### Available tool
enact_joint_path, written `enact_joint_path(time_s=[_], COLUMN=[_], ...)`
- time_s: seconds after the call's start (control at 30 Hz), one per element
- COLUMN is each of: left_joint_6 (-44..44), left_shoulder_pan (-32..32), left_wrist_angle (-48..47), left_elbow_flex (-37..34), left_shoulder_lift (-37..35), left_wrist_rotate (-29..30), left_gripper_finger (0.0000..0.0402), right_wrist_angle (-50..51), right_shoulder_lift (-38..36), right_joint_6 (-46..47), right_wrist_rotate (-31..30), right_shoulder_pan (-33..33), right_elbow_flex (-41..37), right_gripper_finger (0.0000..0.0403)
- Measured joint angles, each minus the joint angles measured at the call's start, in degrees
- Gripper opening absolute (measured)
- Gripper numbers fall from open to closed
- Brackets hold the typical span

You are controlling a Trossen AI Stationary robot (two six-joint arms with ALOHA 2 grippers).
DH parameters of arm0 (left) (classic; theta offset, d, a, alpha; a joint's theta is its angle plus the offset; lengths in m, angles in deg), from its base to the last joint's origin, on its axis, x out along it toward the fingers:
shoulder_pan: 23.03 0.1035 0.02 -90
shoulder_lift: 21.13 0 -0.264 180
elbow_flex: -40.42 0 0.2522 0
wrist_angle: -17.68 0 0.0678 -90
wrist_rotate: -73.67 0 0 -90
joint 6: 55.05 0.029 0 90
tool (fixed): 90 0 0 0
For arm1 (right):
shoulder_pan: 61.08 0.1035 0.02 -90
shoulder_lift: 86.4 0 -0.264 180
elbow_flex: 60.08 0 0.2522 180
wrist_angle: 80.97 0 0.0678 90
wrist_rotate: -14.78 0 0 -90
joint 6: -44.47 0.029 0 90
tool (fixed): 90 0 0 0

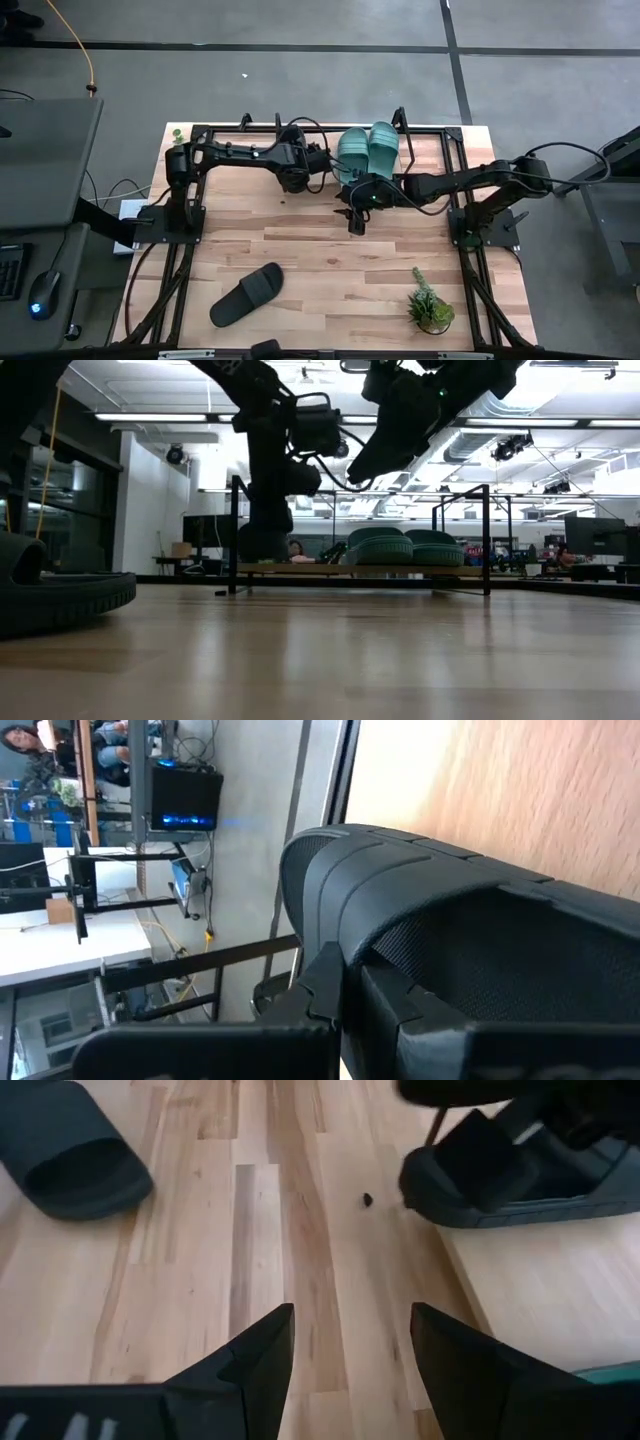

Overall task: Pick and place slides into the shelf
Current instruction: Put the top black slipper on the shelf

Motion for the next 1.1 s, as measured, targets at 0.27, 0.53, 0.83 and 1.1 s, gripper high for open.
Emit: enact_joint_path(time_s=[0.27, 0.53, 0.83, 1.1], left_joint_6=[0.2, 2.8, 3.1, 3.1], left_shoulder_pan=[0.5, 0.8, 0.3, -0.9], left_wrist_angle=[5.0, 6.3, 5.9, 4.3], left_elbow_flex=[-3.2, -3.3, -3.4, -1.1], left_shoulder_lift=[-0.1, -0.1, -0.2, -0.2], left_wrist_rotate=[-1.9, -4.2, -5.2, -6.9], left_gripper_finger=[0.0007, 0.0073, 0.0153, 0.0189], right_wrist_angle=[0.0, 0.0, 0.8, 2.6], right_shoulder_lift=[0.0, 0.0, 0.0, 0.0], right_joint_6=[-0.5, -1.5, -2.0, -2.0], right_wrist_rotate=[0.1, 0.0, 0.0, 0.0], right_shoulder_pan=[0.1, 0.0, 0.0, 0.0], right_elbow_flex=[0.0, 0.0, 0.0, 0.0], right_gripper_finger=[0.0193, 0.0193, 0.0193, 0.0193])
